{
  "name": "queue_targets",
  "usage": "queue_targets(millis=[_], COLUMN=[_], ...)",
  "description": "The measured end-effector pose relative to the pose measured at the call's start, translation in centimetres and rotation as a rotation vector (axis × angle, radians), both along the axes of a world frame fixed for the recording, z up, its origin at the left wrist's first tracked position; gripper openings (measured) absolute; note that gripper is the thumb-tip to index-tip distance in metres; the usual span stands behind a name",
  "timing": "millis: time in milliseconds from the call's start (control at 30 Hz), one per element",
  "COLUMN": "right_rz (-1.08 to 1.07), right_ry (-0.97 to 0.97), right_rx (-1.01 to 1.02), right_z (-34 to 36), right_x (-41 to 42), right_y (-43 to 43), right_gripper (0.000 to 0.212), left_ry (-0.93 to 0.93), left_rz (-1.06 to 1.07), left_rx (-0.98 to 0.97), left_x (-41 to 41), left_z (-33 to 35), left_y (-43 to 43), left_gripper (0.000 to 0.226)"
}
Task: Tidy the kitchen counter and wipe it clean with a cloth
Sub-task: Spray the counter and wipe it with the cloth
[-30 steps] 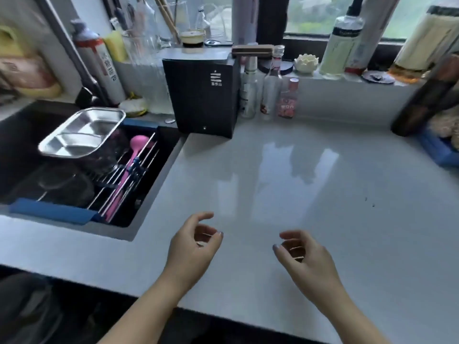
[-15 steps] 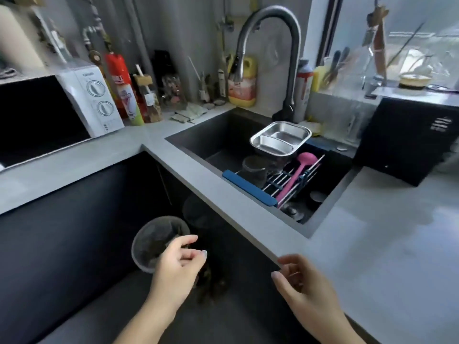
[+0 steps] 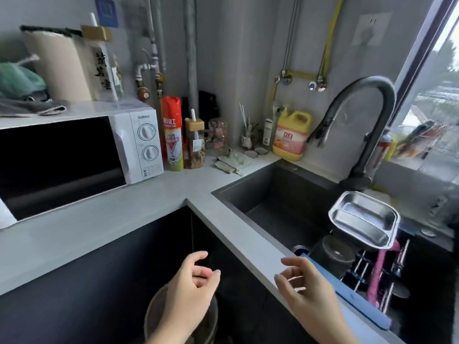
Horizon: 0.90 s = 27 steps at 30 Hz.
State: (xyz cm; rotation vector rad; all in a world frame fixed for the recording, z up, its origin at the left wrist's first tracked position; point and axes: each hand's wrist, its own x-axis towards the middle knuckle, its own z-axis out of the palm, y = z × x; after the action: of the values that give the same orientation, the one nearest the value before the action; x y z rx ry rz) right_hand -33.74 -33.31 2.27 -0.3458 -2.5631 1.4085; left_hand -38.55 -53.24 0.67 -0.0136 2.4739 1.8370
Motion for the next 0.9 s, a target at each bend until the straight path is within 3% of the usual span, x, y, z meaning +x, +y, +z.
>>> queue_targets(millis=[167,400,600,800,900], right_rz=[-0.066,-0.096,-0.235,-0.447,-0.492], right_ry=[0.018,-0.008,-0.068,-0.066,-0.092], right_rx=[-0.047,-0.102,-0.055,0.002,0.001], right_z=[-0.7,-2.5,-3.9,-4.3,-4.4], right_x=[-9.3,-22.6,-26.2,-26.8,-27.0], right_y=[3.0,5.2,7.0,7.9,7.0], right_gripper=[0.018,0.022,0.026,0.026,0.027], left_ry=[-0.032,-0.056,-0.094,-0.018,-0.135], left_rz=[-0.125,-0.056,0.009,-0.003,-0.056], left_rx=[-0.024,-0.198,-0.298,-0.636,-0.566], left_x=[-7.3,-22.3,-39.3,-51.7,-54.8], left_z=[-1.1,-1.9,-3.1,-6.2,-8.4], left_y=[4.0,7.3,10.9,15.8,16.4], left_gripper=[0.03,0.029,0.052,0.085,0.101])
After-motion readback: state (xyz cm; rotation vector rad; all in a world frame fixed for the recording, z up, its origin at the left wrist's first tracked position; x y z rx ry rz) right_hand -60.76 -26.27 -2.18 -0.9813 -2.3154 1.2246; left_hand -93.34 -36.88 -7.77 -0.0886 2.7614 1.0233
